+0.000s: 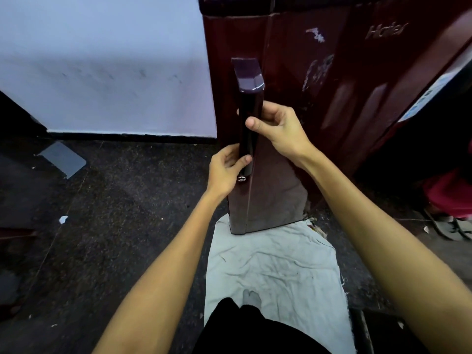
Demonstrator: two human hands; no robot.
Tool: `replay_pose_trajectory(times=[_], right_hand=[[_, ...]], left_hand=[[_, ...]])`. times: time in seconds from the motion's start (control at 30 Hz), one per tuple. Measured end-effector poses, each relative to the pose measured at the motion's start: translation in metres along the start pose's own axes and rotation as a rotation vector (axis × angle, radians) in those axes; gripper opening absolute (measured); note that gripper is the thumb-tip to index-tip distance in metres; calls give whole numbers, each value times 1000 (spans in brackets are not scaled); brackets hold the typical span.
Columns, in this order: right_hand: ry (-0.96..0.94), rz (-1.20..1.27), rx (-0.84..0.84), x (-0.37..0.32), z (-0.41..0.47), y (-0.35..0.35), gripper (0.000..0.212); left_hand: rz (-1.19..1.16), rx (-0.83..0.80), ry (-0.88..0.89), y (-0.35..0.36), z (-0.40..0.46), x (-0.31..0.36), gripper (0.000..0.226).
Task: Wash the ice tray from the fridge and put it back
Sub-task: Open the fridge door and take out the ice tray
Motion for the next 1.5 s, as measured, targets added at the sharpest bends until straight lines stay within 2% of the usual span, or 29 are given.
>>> replay_pose_trajectory(times=[0.13, 0.23, 0.3, 0.4, 0.5, 0.57, 0.7, 0.97, 1.2, 1.5], right_hand=[[6, -14, 34, -12, -52, 8, 28], [0, -39, 102, -21, -93, 13, 27], [-10, -63, 165, -28, -122, 16, 28], [-25, -78, 283, -36, -164, 17, 33], [-33, -95, 421, -42, -205, 15, 43], [-31, -109, 484, -46, -230, 15, 50], [9, -85, 604, -47, -284, 10, 58], [89, -109, 740, -43, -380, -15, 51], [145, -33, 774, -21, -440, -44, 42], [210, -7, 663, 11, -482, -72, 43]], left_hand=[[36, 28, 25, 24, -53, 5, 30], [78, 175, 113, 29, -97, 16, 16], [86, 266, 131, 32, -122, 21, 19], [117, 316, 95, 39, -143, 26, 39], [151, 265, 81, 52, -154, 32, 61], [159, 191, 56, 66, -160, 30, 68], [141, 95, 46, 97, -180, 28, 54], [206, 69, 93, 158, -207, 38, 33], [247, 24, 76, 211, -216, 37, 27], [298, -60, 98, 300, -225, 40, 16]])
Point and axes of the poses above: each hand's wrist, its own z-axis towards the middle knuckle, its own y-axis out of the palm, x = y × z, the point moved 8 cm from there along z, towards the middle knuckle, and after that the axes turned 14 degrees about -x, right-handed, at the moved point
